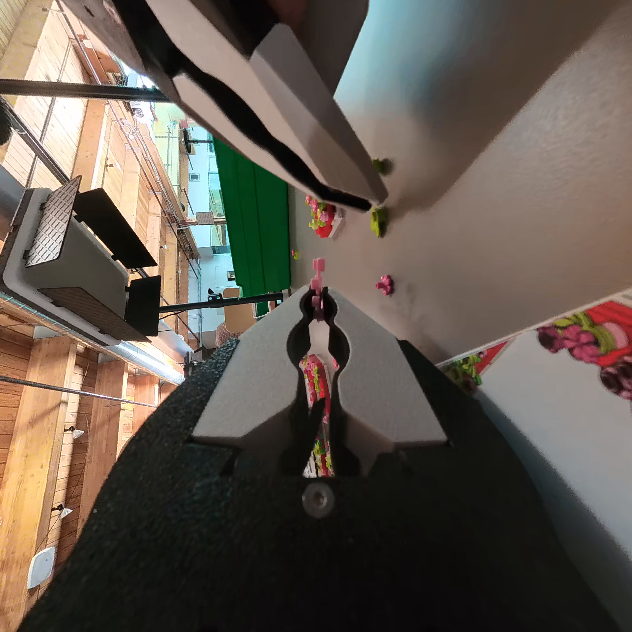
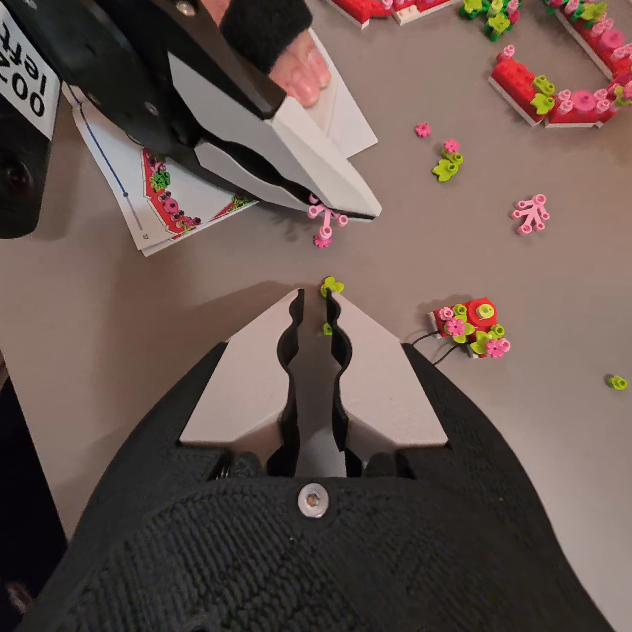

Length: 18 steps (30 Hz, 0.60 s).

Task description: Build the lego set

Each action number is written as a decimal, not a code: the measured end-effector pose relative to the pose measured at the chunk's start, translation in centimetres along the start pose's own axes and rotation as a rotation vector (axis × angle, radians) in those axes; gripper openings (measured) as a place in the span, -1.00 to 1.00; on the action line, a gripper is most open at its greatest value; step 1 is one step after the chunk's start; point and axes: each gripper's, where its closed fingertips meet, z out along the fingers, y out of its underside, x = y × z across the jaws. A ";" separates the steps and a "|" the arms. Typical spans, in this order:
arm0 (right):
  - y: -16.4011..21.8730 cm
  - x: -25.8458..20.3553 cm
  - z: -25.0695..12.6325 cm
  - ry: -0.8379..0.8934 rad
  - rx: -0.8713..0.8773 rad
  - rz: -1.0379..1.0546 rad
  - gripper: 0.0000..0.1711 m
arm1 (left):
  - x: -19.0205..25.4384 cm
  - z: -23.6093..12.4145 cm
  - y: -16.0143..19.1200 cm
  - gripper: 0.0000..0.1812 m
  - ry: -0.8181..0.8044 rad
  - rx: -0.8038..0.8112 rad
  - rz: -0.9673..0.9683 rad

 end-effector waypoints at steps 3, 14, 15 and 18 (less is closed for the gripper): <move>0.7 -0.3 0.1 -0.007 -0.032 0.026 -0.88 | 0.1 0.1 0.0 -0.99 0.006 -0.001 0.001; 0.2 0.2 0.5 0.070 0.005 0.074 -0.82 | 0.4 0.2 0.1 -0.98 0.022 -0.011 0.007; 0.0 0.1 0.6 0.070 0.012 0.079 -0.83 | 0.4 0.2 0.1 -0.98 0.023 -0.012 0.009; -0.1 0.2 0.7 0.079 0.020 0.076 -0.85 | 0.5 0.1 0.1 -0.98 0.026 -0.015 0.014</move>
